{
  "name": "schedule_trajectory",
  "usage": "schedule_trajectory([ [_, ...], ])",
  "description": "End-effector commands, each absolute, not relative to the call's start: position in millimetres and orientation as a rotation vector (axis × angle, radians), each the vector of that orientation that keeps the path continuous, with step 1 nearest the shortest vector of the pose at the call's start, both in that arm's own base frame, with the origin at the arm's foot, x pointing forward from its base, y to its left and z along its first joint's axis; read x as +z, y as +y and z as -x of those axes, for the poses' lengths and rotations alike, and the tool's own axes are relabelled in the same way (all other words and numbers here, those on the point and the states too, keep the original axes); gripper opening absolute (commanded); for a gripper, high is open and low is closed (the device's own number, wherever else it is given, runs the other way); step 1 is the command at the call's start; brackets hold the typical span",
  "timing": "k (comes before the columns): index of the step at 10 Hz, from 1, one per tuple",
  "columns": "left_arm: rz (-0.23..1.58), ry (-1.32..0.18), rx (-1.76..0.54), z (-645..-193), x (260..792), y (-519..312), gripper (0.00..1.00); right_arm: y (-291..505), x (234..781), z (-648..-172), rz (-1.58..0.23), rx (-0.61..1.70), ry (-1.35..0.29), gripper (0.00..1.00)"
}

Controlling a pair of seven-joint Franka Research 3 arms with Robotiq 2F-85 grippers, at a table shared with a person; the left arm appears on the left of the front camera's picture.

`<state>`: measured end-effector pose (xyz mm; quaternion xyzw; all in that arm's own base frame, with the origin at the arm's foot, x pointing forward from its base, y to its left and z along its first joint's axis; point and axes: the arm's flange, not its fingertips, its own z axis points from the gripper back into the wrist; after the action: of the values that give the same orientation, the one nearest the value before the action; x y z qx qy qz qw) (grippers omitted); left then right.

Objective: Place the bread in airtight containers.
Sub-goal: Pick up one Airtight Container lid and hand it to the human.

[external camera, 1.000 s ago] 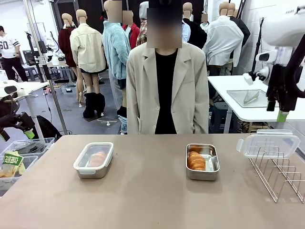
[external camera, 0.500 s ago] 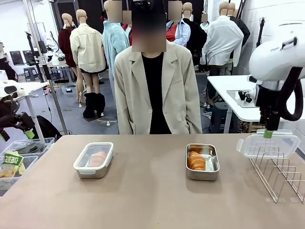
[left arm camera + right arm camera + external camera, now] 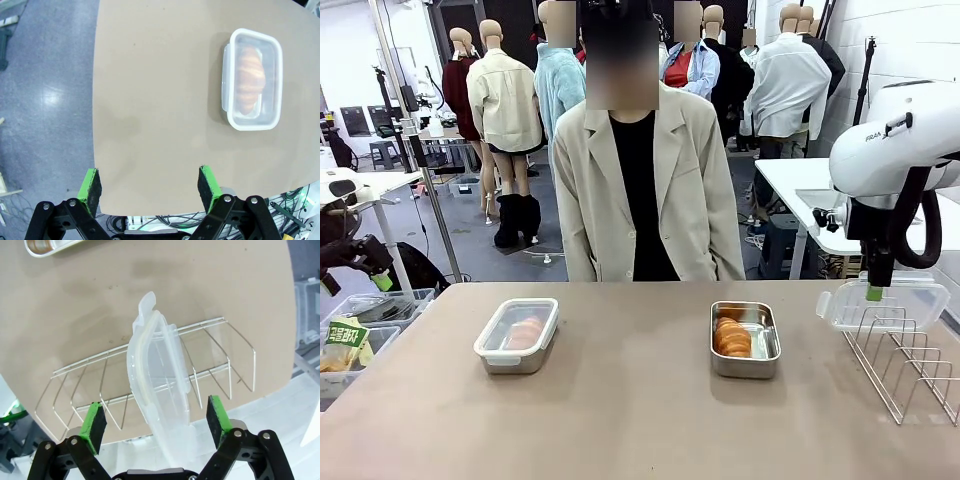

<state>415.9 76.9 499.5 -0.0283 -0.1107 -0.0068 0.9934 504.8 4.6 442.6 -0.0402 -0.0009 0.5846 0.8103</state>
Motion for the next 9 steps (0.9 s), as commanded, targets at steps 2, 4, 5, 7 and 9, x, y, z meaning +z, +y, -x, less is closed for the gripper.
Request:
schedule_trajectory([
  [2,0.051,-0.232,0.003,-415,499,77,1.0,-2,442,-521,0.12,1.263,0.077,1.0],
  [4,0.051,-0.232,0.003,-415,499,77,1.0,-6,435,-525,0.102,1.257,0.085,1.0],
  [5,0.051,-0.232,0.003,-415,499,77,1.0,-7,432,-528,0.101,1.243,0.084,1.0],
  [7,0.051,-0.232,0.003,-415,499,77,1.0,-8,430,-533,0.083,1.243,0.099,0.98],
  [9,0.051,-0.232,0.003,-415,499,77,1.0,-8,431,-533,0.082,1.238,0.099,0.6],
])
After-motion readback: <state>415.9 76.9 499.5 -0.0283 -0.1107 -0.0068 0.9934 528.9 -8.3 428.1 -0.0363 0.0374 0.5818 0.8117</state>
